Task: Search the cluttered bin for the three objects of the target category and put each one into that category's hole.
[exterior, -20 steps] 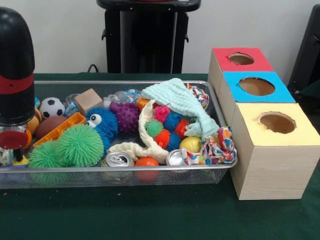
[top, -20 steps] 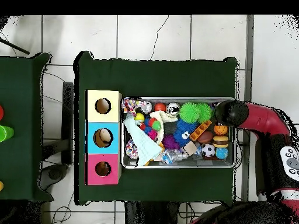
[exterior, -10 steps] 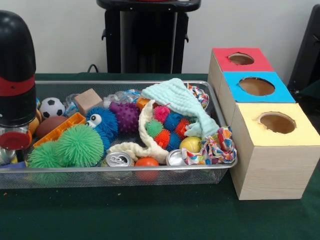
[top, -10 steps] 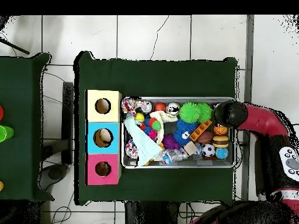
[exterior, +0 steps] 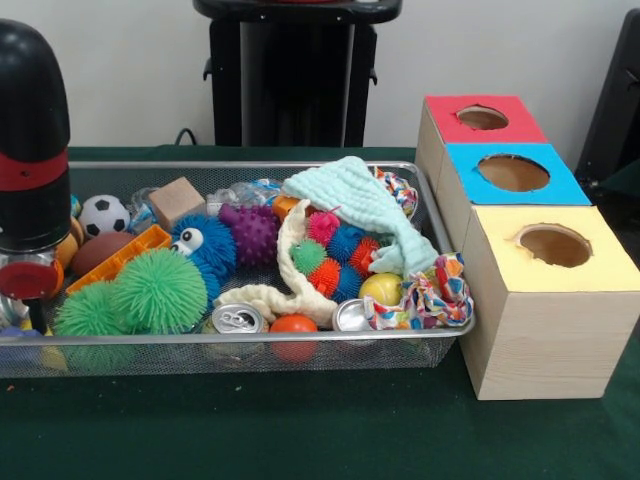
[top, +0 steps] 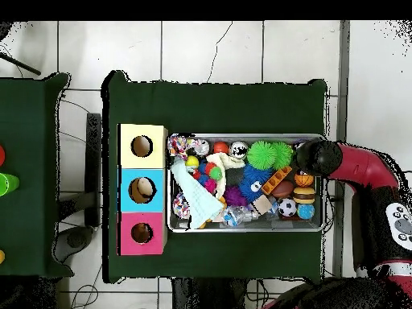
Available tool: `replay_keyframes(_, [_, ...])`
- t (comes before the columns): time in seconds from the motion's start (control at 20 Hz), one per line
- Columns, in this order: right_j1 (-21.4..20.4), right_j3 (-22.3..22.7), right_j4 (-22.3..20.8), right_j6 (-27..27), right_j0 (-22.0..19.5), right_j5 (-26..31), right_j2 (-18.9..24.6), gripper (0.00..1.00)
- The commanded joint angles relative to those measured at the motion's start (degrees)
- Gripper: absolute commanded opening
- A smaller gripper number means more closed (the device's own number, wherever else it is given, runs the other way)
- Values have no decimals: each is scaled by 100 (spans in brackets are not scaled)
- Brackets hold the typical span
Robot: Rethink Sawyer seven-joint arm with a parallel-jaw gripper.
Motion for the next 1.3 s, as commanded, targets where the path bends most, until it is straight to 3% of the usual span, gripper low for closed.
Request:
replay_keyframes(0.05, [-85, 426, 28, 214, 134, 421, 233, 100])
replay_keyframes(0.55, [-753, -41, 267, 799, 1017, 1914, -124, 100])
replay_keyframes(1.05, [-934, -341, 381, 761, 1256, 2451, -142, 100])
replay_keyframes(1.3, [-1081, -207, 584, 971, 1334, 2521, -138, 100])
